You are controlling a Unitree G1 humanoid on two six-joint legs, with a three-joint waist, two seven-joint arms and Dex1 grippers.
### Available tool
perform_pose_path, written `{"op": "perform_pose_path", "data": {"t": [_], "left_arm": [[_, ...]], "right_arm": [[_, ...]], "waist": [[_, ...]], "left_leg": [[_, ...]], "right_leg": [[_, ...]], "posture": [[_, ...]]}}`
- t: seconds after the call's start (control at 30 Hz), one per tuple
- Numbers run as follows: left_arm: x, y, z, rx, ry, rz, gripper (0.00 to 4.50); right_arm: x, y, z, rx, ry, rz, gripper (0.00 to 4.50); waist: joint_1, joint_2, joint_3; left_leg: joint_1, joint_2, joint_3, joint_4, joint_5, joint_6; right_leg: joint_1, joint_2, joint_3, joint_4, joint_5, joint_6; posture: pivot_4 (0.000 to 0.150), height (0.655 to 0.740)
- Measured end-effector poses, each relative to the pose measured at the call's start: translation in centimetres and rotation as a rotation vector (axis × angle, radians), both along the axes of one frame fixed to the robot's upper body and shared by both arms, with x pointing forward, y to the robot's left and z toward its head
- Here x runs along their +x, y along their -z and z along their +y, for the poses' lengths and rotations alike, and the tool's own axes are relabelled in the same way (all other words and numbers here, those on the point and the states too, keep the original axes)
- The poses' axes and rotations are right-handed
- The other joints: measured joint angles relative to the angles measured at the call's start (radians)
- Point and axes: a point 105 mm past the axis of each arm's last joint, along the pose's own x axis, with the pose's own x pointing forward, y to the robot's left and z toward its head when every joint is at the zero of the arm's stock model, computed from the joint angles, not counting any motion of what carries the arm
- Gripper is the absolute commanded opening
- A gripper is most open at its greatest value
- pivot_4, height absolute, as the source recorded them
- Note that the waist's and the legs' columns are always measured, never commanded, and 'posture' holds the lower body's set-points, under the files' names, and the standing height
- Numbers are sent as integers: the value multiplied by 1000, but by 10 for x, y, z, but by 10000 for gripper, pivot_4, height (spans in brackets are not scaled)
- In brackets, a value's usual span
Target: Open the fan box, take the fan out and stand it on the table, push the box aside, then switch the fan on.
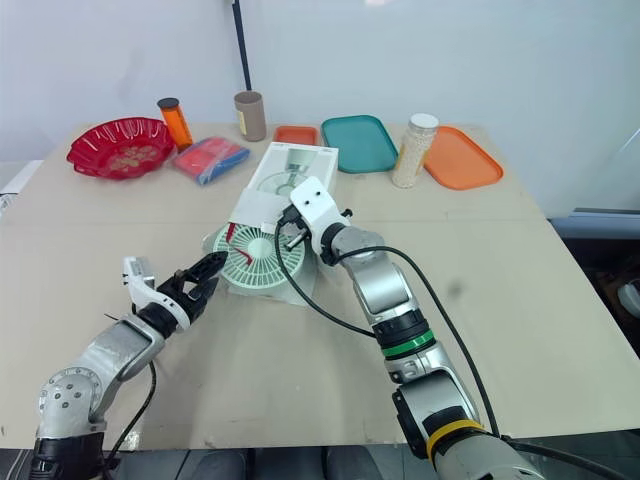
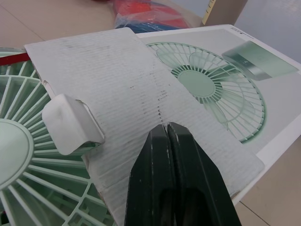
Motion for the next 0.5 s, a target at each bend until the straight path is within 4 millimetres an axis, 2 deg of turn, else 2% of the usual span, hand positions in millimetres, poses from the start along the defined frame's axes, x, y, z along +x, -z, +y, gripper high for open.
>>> {"op": "perform_pose_path", "data": {"t": [0.13,0.27,0.37,0.4,0.5], "left_arm": [[8,-4,-3,-13,-3,-7,44797],[10,-6,-10,-47,3,-13,34185],[10,-6,-11,-49,5,-12,21748],[10,-6,-12,-55,8,-12,19153],[10,-5,-13,-62,9,-13,19153]], "right_arm": [[0,1,-1,-1,3,-1,0],[-1,1,-1,-1,2,-4,0],[-2,1,-2,-4,5,-7,0],[-1,1,-2,-6,7,-7,0],[-1,1,-3,-9,10,-7,0]], "waist": [[0,0,0],[1,-1,0],[1,-1,0],[1,-1,0],[1,-2,-1]], "left_leg": [[0,0,0,0,0,0],[0,0,0,0,0,0],[0,0,0,0,0,0],[0,0,0,0,0,0],[0,0,0,0,0,0]], "right_leg": [[0,0,0,0,0,0],[0,0,0,0,0,0],[0,0,0,0,0,0],[0,0,0,0,0,0],[1,0,0,0,0,1]], "posture": [[1500,7400],[1500,7400],[1500,7400],[1500,7400],[1500,7400]]}}
